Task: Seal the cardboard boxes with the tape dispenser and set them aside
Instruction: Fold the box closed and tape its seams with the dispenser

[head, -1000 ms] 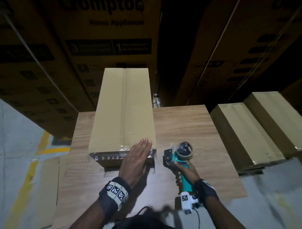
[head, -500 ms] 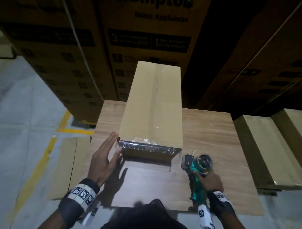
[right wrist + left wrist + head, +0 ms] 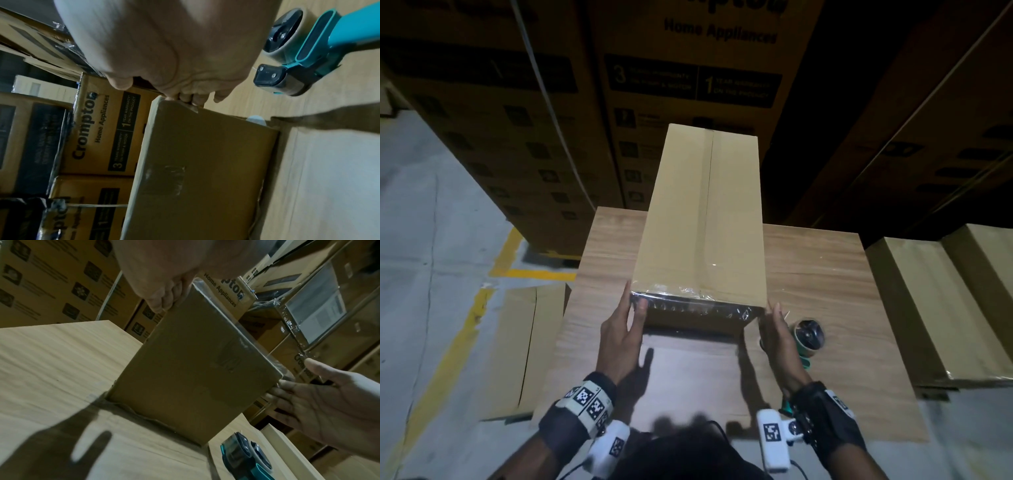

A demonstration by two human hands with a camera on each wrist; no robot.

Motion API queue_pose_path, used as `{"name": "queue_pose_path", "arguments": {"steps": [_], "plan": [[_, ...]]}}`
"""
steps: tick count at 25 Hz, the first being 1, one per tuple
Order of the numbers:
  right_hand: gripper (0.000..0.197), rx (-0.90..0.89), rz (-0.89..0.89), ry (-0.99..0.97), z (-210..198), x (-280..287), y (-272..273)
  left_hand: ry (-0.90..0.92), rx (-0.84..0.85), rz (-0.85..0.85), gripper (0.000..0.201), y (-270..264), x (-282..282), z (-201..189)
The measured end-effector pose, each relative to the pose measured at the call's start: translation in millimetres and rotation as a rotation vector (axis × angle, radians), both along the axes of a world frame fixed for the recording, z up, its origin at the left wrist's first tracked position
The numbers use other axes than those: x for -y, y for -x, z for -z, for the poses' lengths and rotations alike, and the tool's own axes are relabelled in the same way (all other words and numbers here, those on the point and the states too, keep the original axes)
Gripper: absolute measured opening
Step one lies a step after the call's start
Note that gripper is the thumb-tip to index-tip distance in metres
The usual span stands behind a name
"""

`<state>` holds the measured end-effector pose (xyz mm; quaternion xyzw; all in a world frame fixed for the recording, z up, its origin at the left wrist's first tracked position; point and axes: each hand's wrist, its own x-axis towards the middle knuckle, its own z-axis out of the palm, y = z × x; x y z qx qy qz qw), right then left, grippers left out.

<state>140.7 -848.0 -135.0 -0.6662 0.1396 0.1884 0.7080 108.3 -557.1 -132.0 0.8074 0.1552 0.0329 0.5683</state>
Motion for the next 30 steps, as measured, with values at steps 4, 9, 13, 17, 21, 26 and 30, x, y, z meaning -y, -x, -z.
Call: {"name": "queue_pose_path", "arguments": {"steps": [4,9,13,17,21,26,30], "plan": [[0.106,-0.105,-0.061,0.010,-9.8,5.7,-2.8,0.217,0.029,0.028,0.056,-0.7,-11.8,-9.4],[0.066,0.528,-0.140,0.804,-43.2,48.5,-24.3,-0.212,0.173,0.207,0.072,-13.7,-58.7,-27.3],[0.110,0.687,-0.779,1.308,-47.4,55.9,-58.0,-0.488,0.262,0.520,0.057,-47.4,-85.4,-37.7],[0.090,0.737,-0.899,1.386,-52.0,41.7,-78.5,-0.567,0.237,0.653,0.029,-67.8,-88.8,-44.1],[0.079,0.695,-0.959,1.367,-55.0,39.0,-91.5,-0.557,0.236,0.672,0.036,-77.1,-81.3,-40.8],[0.073,0.690,-0.859,1.274,-39.8,35.9,-91.0,-0.502,0.264,0.636,0.048,-79.9,-79.4,-29.5],[0.066,0.728,-0.793,1.053,-21.2,42.7,-90.2,-0.506,0.327,0.545,0.053,-77.4,-71.6,-20.1]]}}
